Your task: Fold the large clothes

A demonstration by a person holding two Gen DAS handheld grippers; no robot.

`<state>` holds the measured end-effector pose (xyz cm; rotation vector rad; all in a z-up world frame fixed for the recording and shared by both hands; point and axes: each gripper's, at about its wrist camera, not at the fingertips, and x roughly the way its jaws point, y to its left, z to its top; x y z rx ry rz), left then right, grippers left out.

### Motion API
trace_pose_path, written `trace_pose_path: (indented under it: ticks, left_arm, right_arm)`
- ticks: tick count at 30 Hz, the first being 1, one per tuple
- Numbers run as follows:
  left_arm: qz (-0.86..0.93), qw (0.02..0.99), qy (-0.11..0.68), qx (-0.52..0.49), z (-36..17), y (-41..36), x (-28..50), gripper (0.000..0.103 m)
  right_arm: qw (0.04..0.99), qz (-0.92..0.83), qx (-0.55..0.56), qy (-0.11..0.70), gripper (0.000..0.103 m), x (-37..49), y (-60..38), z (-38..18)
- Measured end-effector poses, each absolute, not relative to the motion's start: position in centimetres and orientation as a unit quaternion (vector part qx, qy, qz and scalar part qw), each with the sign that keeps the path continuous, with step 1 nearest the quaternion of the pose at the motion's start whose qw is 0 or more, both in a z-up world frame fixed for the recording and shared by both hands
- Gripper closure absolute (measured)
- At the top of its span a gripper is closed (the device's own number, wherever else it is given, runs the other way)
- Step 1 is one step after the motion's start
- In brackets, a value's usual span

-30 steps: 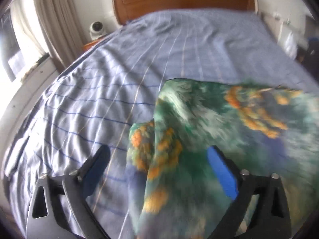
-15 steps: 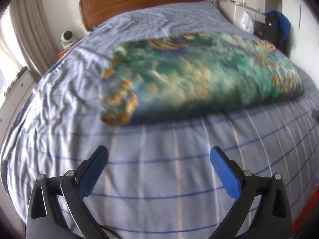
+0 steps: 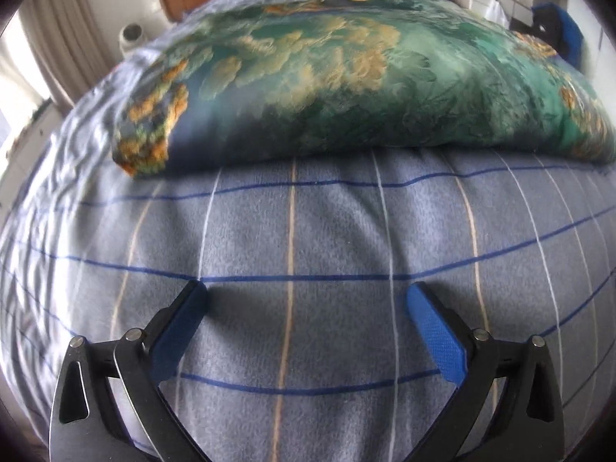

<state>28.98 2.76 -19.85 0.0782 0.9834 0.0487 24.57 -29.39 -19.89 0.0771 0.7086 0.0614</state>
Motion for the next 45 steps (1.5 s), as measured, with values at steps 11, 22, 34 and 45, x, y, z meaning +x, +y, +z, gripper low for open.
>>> trace_pose_path:
  ticks: [11,22,34,45]
  left_arm:
    - [0.006,0.882,0.472,0.019,-18.4,2.4,27.5,0.001]
    - [-0.094,0.896,0.429,0.068,-10.6,-4.7,34.4,0.001]
    - [-0.108,0.900,0.421,0.012,-9.8,-7.1,40.7,0.002]
    - [-0.208,0.852,0.478,-0.047,-12.6,-11.3,44.1,0.002]
  right_arm:
    - [0.938,0.047,0.047,0.339,0.003,24.4,-29.6,-21.0]
    - [0.940,0.047,0.040,0.337,0.001,24.1,-29.4,-21.3]
    - [0.928,0.079,0.176,0.320,0.001,24.9,-34.2,-18.1]
    - [0.812,0.078,0.491,0.306,0.001,39.4,-44.6,-20.6]
